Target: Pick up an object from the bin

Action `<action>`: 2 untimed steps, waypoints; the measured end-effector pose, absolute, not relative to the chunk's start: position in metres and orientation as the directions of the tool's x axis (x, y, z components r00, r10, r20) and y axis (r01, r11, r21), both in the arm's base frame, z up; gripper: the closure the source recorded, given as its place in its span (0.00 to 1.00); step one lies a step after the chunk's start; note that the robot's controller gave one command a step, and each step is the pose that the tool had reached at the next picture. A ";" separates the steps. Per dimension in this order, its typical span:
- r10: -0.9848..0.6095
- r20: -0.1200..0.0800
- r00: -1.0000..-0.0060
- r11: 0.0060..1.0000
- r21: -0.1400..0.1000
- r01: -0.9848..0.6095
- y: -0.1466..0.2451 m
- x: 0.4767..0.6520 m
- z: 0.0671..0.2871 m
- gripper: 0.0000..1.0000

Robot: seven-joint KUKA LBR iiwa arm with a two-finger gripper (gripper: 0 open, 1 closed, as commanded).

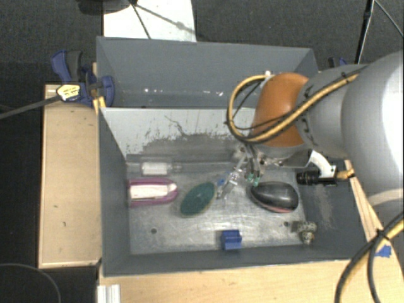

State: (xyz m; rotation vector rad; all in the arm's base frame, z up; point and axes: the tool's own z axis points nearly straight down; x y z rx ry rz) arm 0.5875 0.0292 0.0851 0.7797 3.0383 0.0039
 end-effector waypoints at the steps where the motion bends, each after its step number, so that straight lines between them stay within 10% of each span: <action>1: 0.378 0.002 -0.926 0.926 -0.003 0.378 0.094 0.562 0.094 0.00; 2: 0.049 0.002 -0.999 0.999 -0.003 0.049 0.155 0.554 0.073 0.00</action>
Offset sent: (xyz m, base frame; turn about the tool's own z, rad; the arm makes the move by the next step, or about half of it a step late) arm -0.0246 0.0642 0.0088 -0.1044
